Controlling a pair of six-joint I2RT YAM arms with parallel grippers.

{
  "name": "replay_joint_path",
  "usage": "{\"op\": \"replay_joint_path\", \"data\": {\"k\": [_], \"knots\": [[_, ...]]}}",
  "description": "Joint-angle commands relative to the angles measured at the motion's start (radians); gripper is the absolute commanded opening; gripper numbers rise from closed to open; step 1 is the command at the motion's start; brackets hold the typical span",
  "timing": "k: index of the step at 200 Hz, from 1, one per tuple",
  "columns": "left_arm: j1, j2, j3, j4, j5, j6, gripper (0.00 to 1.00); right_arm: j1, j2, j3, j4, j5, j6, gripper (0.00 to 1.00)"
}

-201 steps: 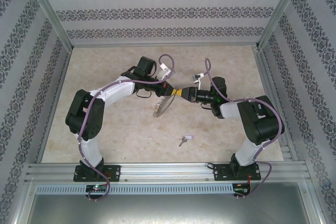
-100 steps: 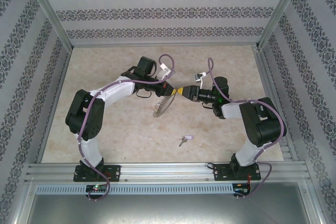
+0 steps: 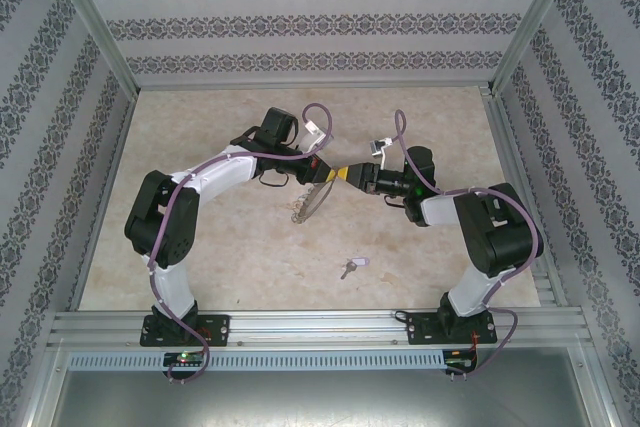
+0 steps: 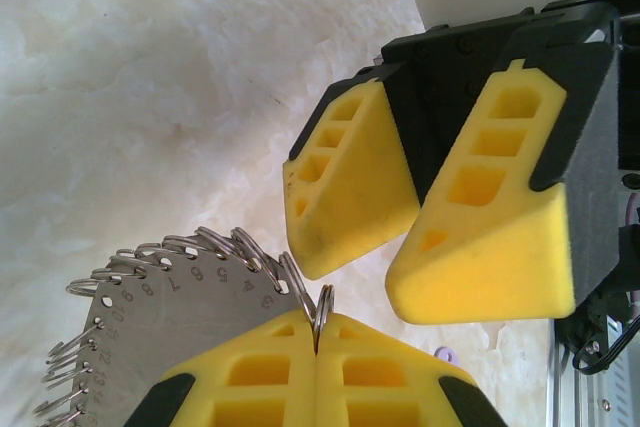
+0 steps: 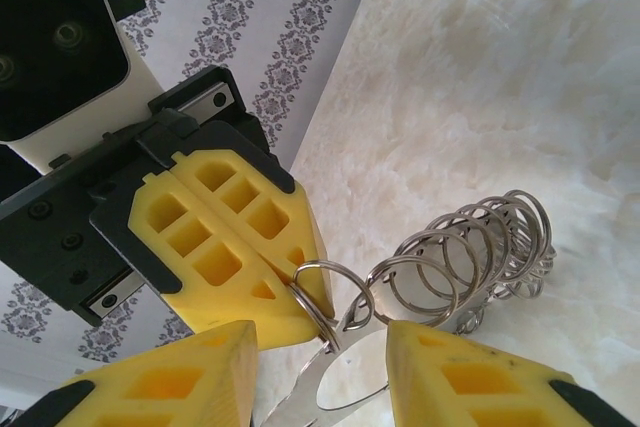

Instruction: Put the keys on the keyring

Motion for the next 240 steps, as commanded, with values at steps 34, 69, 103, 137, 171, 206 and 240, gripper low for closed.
{"op": "replay_joint_path", "data": {"k": [34, 69, 103, 137, 171, 206, 240], "knots": [[0.007, -0.001, 0.022, 0.035, 0.035, -0.01, 0.0, 0.019, 0.001, 0.026, 0.067, -0.009, 0.015, 0.35], [0.006, -0.004, 0.02, 0.035, 0.036, -0.009, 0.0, 0.027, 0.004, 0.033, 0.072, -0.018, 0.017, 0.33], [0.007, -0.003, 0.02, 0.036, 0.036, -0.01, 0.0, 0.03, -0.004, 0.026, 0.078, -0.023, 0.02, 0.27], [0.006, -0.002, 0.02, 0.037, 0.036, -0.012, 0.0, 0.035, -0.014, 0.018, 0.081, -0.028, 0.017, 0.22], [0.007, 0.0, 0.022, 0.043, 0.045, -0.016, 0.0, 0.042, 0.032, 0.039, 0.104, -0.015, 0.033, 0.14], [0.004, 0.001, 0.022, 0.042, 0.053, -0.017, 0.0, 0.048, 0.049, 0.044, 0.123, -0.003, 0.047, 0.03], [0.005, 0.002, 0.023, 0.052, 0.046, -0.029, 0.02, 0.049, 0.047, 0.044, 0.12, 0.004, 0.048, 0.0]]}}
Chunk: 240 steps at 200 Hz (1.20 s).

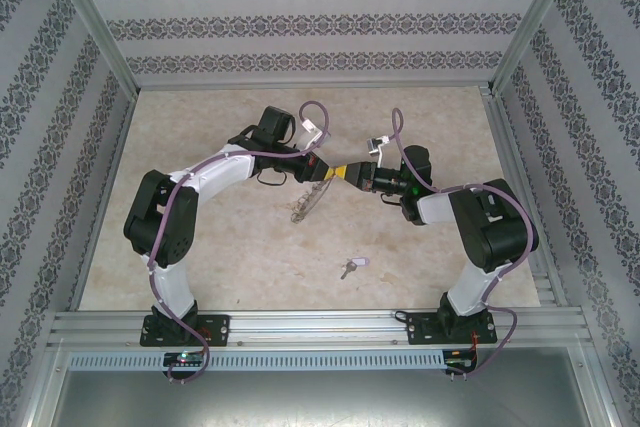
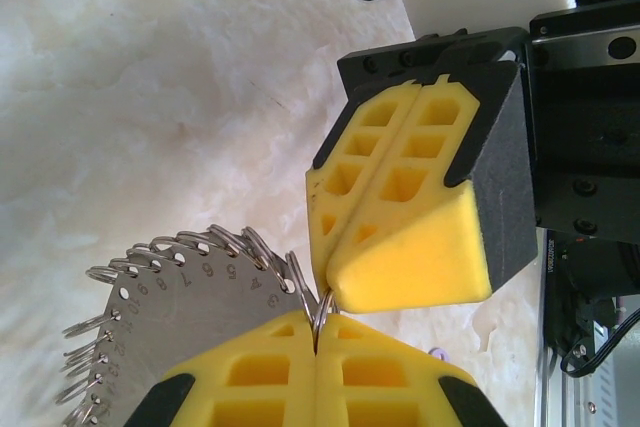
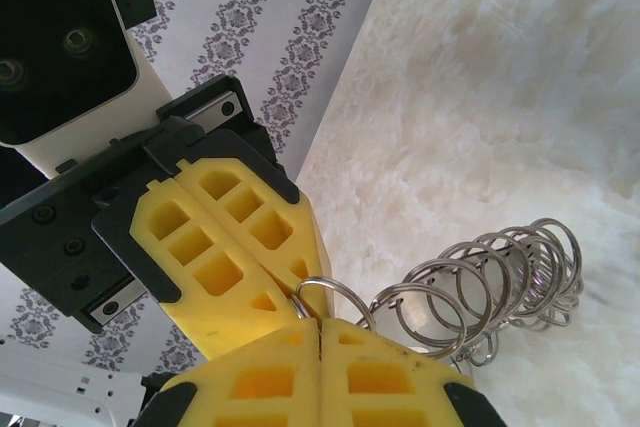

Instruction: Put the keys on the keyring

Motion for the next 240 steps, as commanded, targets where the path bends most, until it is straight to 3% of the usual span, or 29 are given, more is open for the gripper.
{"op": "replay_joint_path", "data": {"k": [1, 32, 87, 162, 212, 240], "knots": [[-0.008, 0.001, 0.023, 0.051, 0.023, -0.011, 0.03, 0.028, 0.011, 0.024, 0.06, -0.008, 0.004, 0.0], [-0.005, -0.02, 0.003, 0.097, -0.008, -0.044, 0.25, 0.025, 0.027, 0.022, 0.059, 0.014, 0.001, 0.0], [0.017, -0.048, -0.053, 0.19, -0.015, -0.12, 0.4, 0.023, 0.083, 0.031, 0.081, 0.026, 0.008, 0.0], [0.096, -0.057, -0.161, 0.33, 0.0, -0.307, 0.43, 0.018, 0.119, 0.031, 0.109, 0.03, 0.019, 0.0], [0.095, -0.023, -0.209, 0.434, 0.055, -0.531, 0.44, 0.015, 0.135, 0.036, 0.128, 0.027, 0.028, 0.0], [0.095, -0.022, -0.249, 0.448, 0.027, -0.616, 0.44, 0.015, 0.149, 0.041, 0.145, 0.028, 0.038, 0.0]]}}
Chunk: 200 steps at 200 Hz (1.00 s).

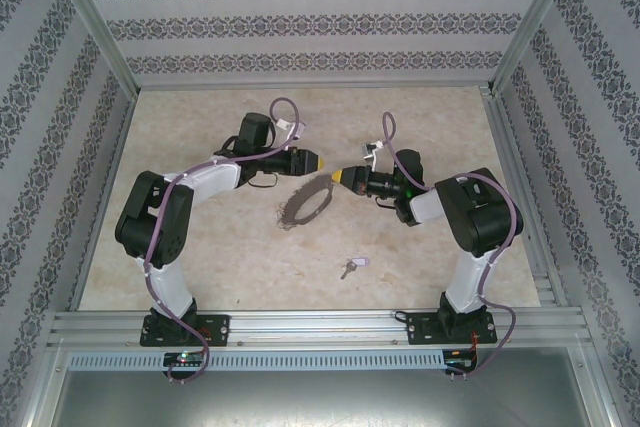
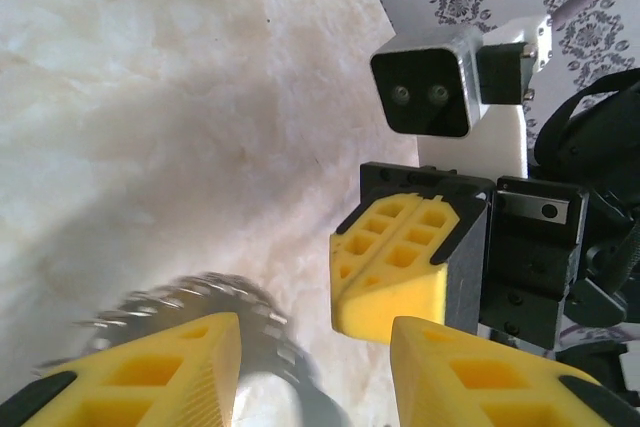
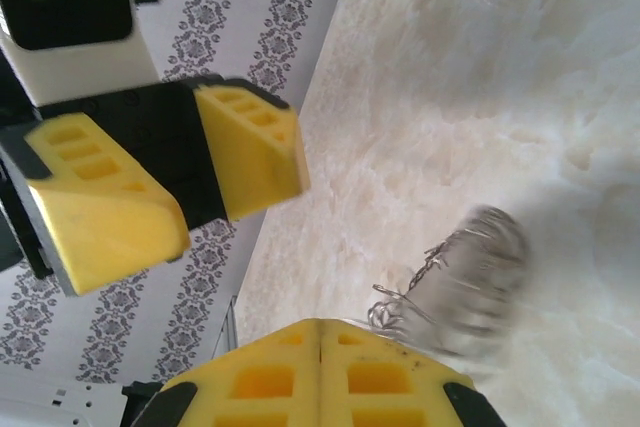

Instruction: Put the keys on the keyring

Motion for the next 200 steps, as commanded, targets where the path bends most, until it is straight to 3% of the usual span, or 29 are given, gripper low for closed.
{"op": "replay_joint_path", "data": {"k": [1, 44, 89, 101, 117, 130, 158, 200], "knots": [[0.002, 0.011, -0.035, 0.061, 0.005, -0.134, 0.44, -0.003, 0.02, 0.021, 0.074, 0.002, 0.008, 0.0], [-0.007, 0.002, -0.075, 0.043, -0.034, -0.136, 0.43, -0.006, 0.04, 0.017, 0.096, 0.005, 0.019, 0.0], [-0.075, -0.009, -0.043, -0.104, -0.109, 0.009, 0.43, -0.066, 0.026, -0.038, 0.085, 0.052, 0.045, 0.0], [-0.11, -0.001, -0.011, -0.191, -0.149, 0.084, 0.42, -0.094, 0.023, -0.057, 0.083, 0.064, 0.054, 0.1], [-0.154, 0.024, 0.033, -0.293, -0.201, 0.164, 0.39, -0.128, 0.023, -0.078, 0.079, 0.073, 0.063, 0.33], [-0.18, 0.048, 0.051, -0.329, -0.224, 0.201, 0.36, -0.146, 0.019, -0.094, 0.081, 0.08, 0.067, 0.44], [-0.212, 0.072, 0.069, -0.353, -0.296, 0.27, 0.33, -0.159, 0.008, -0.108, 0.077, 0.082, 0.067, 0.52], [-0.231, 0.111, 0.116, -0.388, -0.318, 0.35, 0.32, -0.162, -0.012, -0.127, 0.051, 0.071, 0.062, 0.52]]}}
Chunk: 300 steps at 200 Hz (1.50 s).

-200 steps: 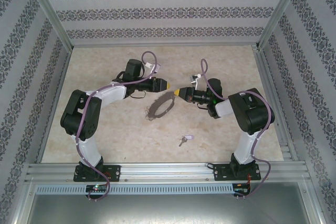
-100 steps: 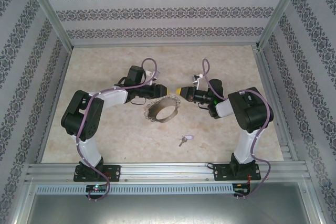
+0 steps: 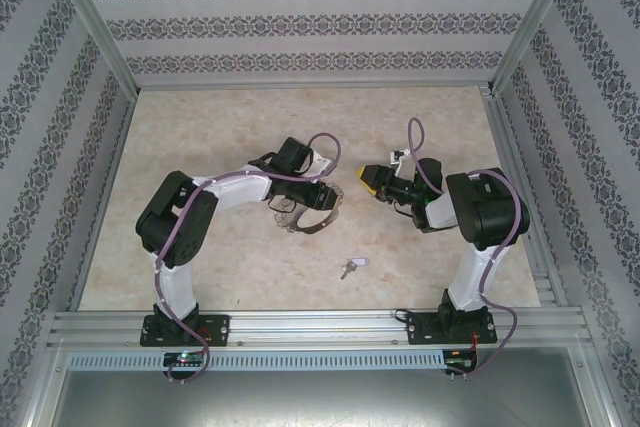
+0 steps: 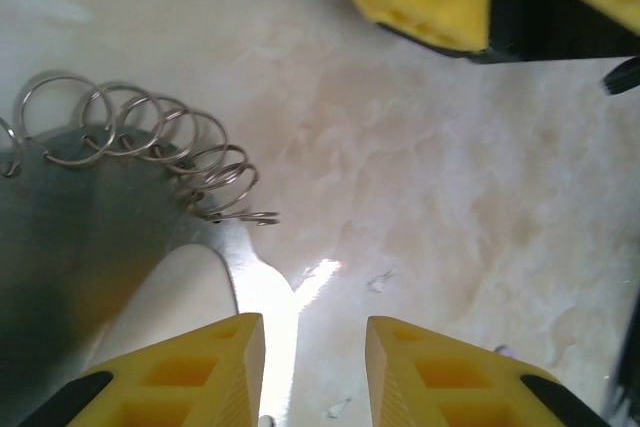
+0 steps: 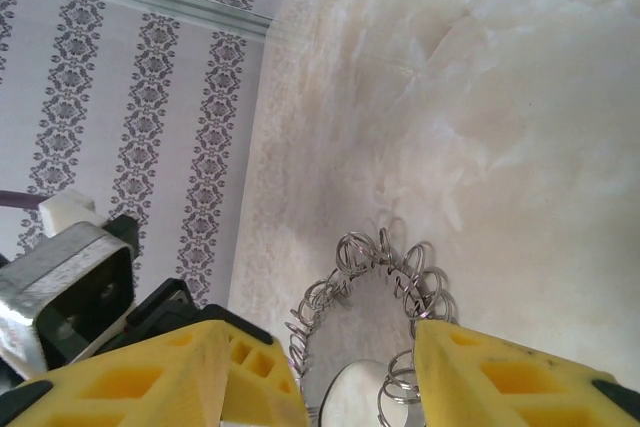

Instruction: Put the keys on the keyring

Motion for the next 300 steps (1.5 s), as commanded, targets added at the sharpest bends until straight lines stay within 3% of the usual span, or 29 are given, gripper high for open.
{"op": "replay_joint_path", "data": {"k": [1, 60, 146, 300], "knots": [[-0.013, 0.029, 0.049, -0.062, -0.036, 0.093, 0.32, -0.004, -0.035, -0.02, 0.011, -0.005, -0.009, 0.52], [-0.01, 0.033, 0.066, -0.029, -0.077, 0.076, 0.32, 0.014, -0.076, -0.079, -0.038, -0.042, -0.014, 0.53], [0.055, -0.064, -0.007, 0.049, -0.162, 0.021, 0.35, 0.155, 0.017, -0.007, -0.064, -0.017, 0.003, 0.52], [0.103, -0.167, -0.106, 0.118, -0.115, 0.033, 0.36, 0.184, 0.102, 0.178, -0.204, 0.029, -0.007, 0.5]]}}
